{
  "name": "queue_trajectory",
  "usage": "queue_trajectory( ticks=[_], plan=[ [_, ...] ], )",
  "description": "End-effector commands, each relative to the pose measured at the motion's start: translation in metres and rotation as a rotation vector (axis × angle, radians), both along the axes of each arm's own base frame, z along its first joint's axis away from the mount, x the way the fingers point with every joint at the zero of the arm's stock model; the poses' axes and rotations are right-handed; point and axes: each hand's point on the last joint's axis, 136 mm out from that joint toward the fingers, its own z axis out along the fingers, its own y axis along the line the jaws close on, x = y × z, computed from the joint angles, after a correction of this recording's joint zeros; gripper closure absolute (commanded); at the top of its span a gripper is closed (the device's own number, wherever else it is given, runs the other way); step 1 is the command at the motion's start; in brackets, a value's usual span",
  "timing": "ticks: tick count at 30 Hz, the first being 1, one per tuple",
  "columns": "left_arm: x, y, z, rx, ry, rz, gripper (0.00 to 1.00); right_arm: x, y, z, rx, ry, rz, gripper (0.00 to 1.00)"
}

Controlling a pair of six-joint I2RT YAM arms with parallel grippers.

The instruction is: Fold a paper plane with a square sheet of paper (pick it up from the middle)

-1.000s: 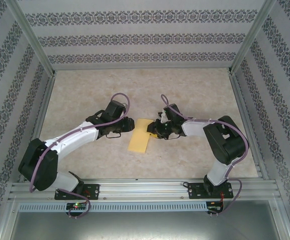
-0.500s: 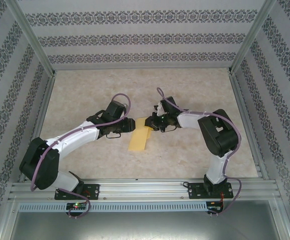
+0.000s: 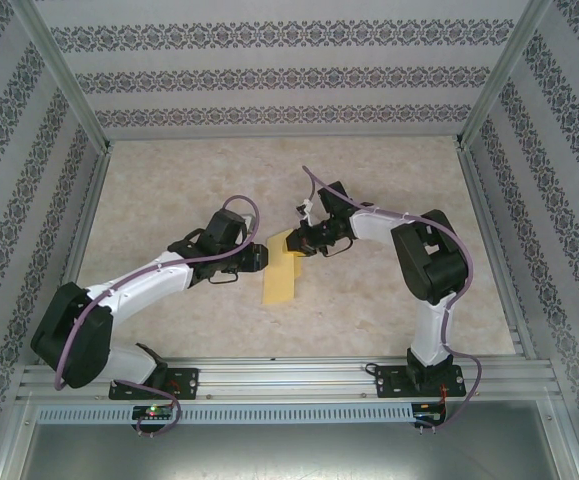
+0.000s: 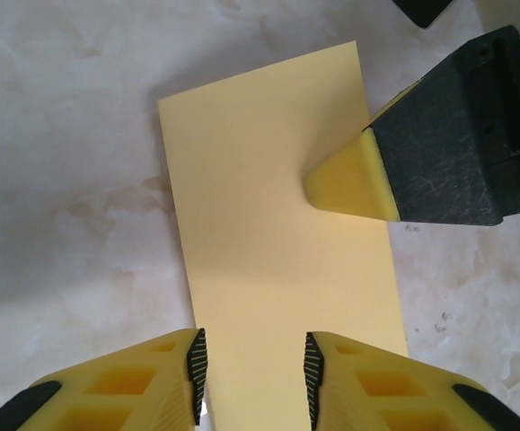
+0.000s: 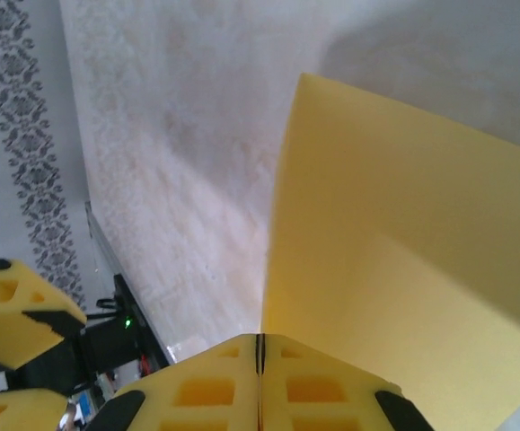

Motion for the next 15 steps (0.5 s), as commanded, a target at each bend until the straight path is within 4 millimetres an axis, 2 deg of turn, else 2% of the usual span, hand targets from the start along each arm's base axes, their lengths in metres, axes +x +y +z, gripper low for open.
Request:
queue_trajectory(
  ticks=[1, 5, 6, 9, 11, 15],
  plan=[
    [-0.003, -0.011, 0.010, -0.014, -0.025, -0.074, 0.62, -0.007, -0.001, -0.003, 0.001, 0.014, 0.056, 0.91],
    [-0.008, -0.021, 0.012, -0.070, -0.023, -0.124, 0.57, -0.002, -0.006, -0.012, -0.046, 0.038, 0.011, 0.83],
    [-0.010, -0.022, 0.012, -0.069, -0.022, -0.136, 0.56, 0.000, -0.008, -0.011, -0.055, 0.041, -0.011, 0.76],
    [-0.016, -0.023, 0.012, -0.019, -0.027, -0.181, 0.50, 0.005, -0.015, -0.005, -0.071, 0.044, -0.095, 0.67],
    [-0.023, -0.023, 0.007, 0.047, -0.023, -0.204, 0.49, 0.005, -0.021, -0.004, -0.089, 0.047, -0.144, 0.67],
    [-0.041, -0.036, 0.003, 0.134, -0.045, -0.269, 0.46, -0.001, -0.020, 0.002, -0.036, 0.059, -0.189, 0.68]
  ],
)
